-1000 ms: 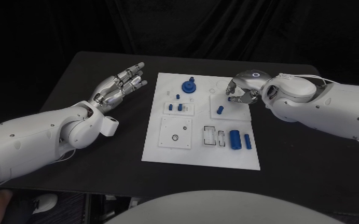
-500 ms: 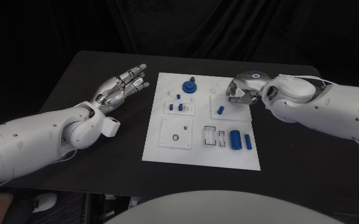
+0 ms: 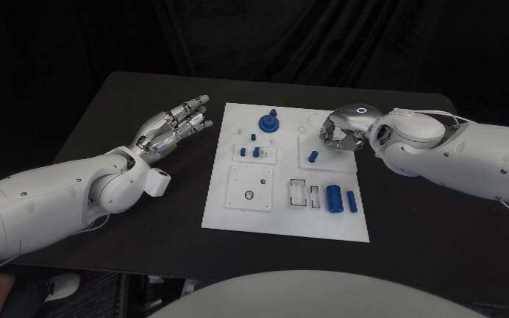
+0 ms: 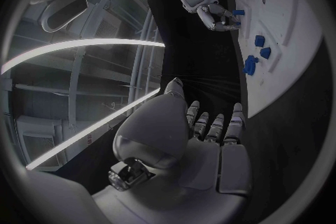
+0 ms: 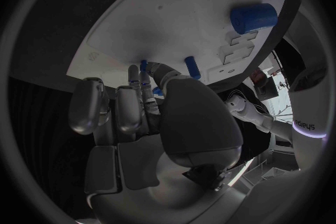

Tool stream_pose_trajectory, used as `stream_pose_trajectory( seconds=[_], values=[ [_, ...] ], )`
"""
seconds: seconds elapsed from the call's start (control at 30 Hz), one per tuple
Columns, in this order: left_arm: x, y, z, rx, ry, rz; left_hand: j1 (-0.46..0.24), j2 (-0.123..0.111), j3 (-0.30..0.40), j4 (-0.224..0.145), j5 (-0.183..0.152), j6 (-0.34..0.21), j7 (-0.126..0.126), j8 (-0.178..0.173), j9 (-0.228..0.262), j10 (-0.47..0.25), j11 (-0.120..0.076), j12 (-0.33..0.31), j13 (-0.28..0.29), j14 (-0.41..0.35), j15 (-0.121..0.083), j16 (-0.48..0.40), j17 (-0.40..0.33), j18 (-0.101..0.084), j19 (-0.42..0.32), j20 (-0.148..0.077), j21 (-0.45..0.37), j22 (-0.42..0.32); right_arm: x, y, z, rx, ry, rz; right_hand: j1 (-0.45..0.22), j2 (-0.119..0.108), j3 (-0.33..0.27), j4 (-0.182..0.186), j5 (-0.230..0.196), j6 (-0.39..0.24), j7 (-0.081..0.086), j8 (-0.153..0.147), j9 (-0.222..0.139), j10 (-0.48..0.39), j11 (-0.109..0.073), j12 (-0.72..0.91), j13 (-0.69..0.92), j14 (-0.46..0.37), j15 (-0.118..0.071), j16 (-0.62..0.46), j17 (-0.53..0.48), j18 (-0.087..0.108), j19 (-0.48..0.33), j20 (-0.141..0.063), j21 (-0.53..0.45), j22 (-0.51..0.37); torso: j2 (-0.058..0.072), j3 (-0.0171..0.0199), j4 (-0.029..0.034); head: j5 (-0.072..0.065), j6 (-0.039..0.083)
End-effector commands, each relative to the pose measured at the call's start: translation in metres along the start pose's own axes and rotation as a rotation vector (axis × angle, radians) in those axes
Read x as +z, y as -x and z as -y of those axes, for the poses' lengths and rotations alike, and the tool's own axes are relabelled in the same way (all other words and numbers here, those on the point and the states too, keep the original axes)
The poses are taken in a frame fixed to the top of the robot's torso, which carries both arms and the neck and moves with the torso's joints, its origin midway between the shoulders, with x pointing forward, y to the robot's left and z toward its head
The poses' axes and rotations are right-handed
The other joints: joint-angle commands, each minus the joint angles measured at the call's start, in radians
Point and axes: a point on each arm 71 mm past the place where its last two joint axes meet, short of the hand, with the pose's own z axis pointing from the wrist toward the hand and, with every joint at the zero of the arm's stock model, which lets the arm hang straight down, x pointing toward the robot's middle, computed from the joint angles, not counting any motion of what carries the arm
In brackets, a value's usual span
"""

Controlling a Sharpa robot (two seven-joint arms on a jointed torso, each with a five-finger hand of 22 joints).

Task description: Assemble the parts on the task board

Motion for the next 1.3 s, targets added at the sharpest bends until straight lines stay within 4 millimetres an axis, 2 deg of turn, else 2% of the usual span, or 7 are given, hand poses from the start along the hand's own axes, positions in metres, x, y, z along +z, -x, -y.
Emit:
stream_pose_trajectory(
  seconds=[0.03, 0.3, 0.6, 0.77, 1.1, 1.3],
  values=[
    [0.0, -0.002, 0.007, -0.02, -0.111, -0.01, 0.01, 0.001, 0.001, -0.007, 0.009, 0.009, 0.003, 0.006, 0.002, 0.001, 0.003, 0.001, 0.002, -0.001, 0.008, 0.0, 0.002, 0.008, 0.009, 0.0, 0.007, 0.001, 0.0, -0.004, 0.0, -0.001, -0.001, -0.014, 0.006, -0.006, 0.006, -0.003, 0.006, 0.016, 0.001, 0.011, 0.007, 0.009, -0.003, 0.007, 0.004, 0.012, -0.01, 0.006, 0.004, -0.012, 0.002, -0.006, 0.004, 0.166, 0.0, -0.0005, 0.0005, 0.0, 0.0],
    [-0.001, -0.003, 0.004, -0.025, -0.1, -0.013, 0.018, 0.001, 0.004, -0.013, 0.018, 0.014, 0.01, 0.006, 0.002, 0.001, 0.004, 0.001, 0.002, 0.002, 0.013, 0.001, 0.003, 0.008, 0.016, 0.005, 0.011, 0.007, 0.001, -0.006, -0.001, 0.0, 0.005, -0.017, 0.013, -0.005, 0.012, -0.021, 0.019, 0.042, 0.006, 0.028, 0.031, 0.026, -0.011, 0.019, 0.014, 0.013, -0.017, 0.01, 0.01, -0.013, 0.003, -0.013, 0.01, 0.168, 0.0, -0.0016, 0.0001, 0.0, 0.0],
    [-0.001, -0.003, 0.002, -0.028, -0.096, -0.015, 0.026, 0.001, 0.007, -0.018, 0.028, 0.024, 0.023, 0.008, 0.003, 0.001, 0.001, 0.001, 0.002, 0.008, 0.019, 0.004, 0.004, 0.008, 0.025, 0.011, 0.015, 0.011, 0.001, -0.006, 0.0, 0.0, 0.006, -0.009, 0.025, 0.003, 0.013, -0.053, 0.035, 0.074, 0.017, 0.06, 0.085, 0.046, -0.021, 0.039, 0.034, 0.014, -0.026, 0.013, 0.016, -0.014, 0.004, -0.022, 0.016, 0.169, 0.001, -0.0021, 0.0003, 0.001, 0.0],
    [0.0, -0.003, 0.002, -0.028, -0.094, -0.015, 0.028, 0.001, 0.007, -0.02, 0.032, 0.026, 0.025, 0.008, 0.003, 0.001, 0.001, 0.001, 0.002, 0.01, 0.02, 0.004, 0.005, 0.008, 0.025, 0.012, 0.016, 0.01, -0.001, -0.003, 0.0, 0.004, 0.014, 0.023, 0.031, 0.007, 0.013, -0.065, 0.037, 0.083, 0.016, 0.071, 0.106, 0.053, -0.021, 0.046, 0.042, 0.015, -0.028, 0.014, 0.018, -0.015, 0.004, -0.024, 0.019, 0.169, 0.001, -0.0024, 0.0005, 0.003, 0.0],
    [-0.001, -0.003, 0.001, -0.026, -0.091, -0.013, 0.033, 0.001, 0.01, -0.024, 0.039, 0.028, 0.027, 0.008, 0.004, 0.002, 0.003, 0.001, 0.002, 0.011, 0.022, 0.005, 0.005, 0.008, 0.026, 0.014, 0.016, 0.007, -0.009, 0.004, -0.001, 0.018, 0.029, 0.118, 0.038, 0.01, 0.012, -0.078, 0.036, 0.089, 0.015, 0.079, 0.127, 0.064, -0.025, 0.054, 0.05, 0.017, -0.033, 0.017, 0.023, -0.016, 0.006, -0.029, 0.027, 0.171, 0.001, -0.0032, -0.0001, 0.009, 0.0],
    [-0.001, -0.003, 0.001, -0.026, -0.088, -0.013, 0.034, 0.001, 0.01, -0.024, 0.04, 0.028, 0.028, 0.008, 0.004, 0.001, 0.003, 0.001, 0.002, 0.011, 0.022, 0.005, 0.005, 0.008, 0.025, 0.014, 0.016, 0.006, -0.013, 0.019, -0.003, 0.02, 0.042, 0.18, 0.039, 0.011, 0.01, -0.081, 0.032, 0.092, 0.015, 0.082, 0.134, 0.067, -0.026, 0.056, 0.053, 0.018, -0.033, 0.019, 0.026, -0.017, 0.007, -0.029, 0.031, 0.172, 0.001, -0.0034, -0.0014, 0.012, 0.0]
  ],
)
